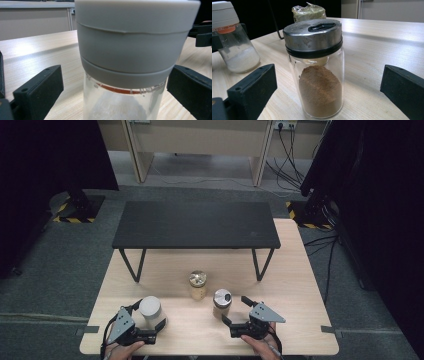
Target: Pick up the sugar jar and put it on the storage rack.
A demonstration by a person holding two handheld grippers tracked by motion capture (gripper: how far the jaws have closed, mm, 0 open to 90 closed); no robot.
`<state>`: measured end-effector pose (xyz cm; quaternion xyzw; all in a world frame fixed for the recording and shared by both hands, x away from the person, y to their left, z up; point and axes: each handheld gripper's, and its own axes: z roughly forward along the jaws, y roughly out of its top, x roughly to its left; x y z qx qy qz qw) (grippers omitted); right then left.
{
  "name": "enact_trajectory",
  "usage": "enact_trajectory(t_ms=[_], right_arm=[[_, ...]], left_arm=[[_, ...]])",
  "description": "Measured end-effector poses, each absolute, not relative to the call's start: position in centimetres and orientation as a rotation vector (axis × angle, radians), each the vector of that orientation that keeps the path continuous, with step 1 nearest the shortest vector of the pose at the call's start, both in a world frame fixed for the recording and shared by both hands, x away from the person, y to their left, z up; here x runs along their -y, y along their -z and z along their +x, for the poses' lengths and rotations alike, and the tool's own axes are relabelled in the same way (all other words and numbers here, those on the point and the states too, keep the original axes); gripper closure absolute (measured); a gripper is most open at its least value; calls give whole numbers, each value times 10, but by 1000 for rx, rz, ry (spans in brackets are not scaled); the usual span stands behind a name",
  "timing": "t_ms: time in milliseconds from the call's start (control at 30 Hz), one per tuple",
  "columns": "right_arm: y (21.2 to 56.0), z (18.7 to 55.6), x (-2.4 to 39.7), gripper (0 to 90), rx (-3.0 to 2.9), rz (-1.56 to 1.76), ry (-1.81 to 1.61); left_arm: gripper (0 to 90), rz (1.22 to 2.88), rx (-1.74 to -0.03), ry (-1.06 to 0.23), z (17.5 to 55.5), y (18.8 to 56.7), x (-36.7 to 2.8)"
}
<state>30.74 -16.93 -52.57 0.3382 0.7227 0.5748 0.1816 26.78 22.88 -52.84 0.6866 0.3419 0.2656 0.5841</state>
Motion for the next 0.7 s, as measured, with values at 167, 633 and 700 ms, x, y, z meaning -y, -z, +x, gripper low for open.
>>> enact_trajectory(t_ms=[167,633,700], right_arm=[[526,308,170,8,-2038,964,-1624],[526,309,170,8,-2031,980,-1627],[526,309,170,8,-2031,980,-1625]], left_arm=[[0,1602,-797,-618,268,528,-229],[16,1597,-821,-615,269,528,-229],[35,1592,-826,-613,269,527,-228]])
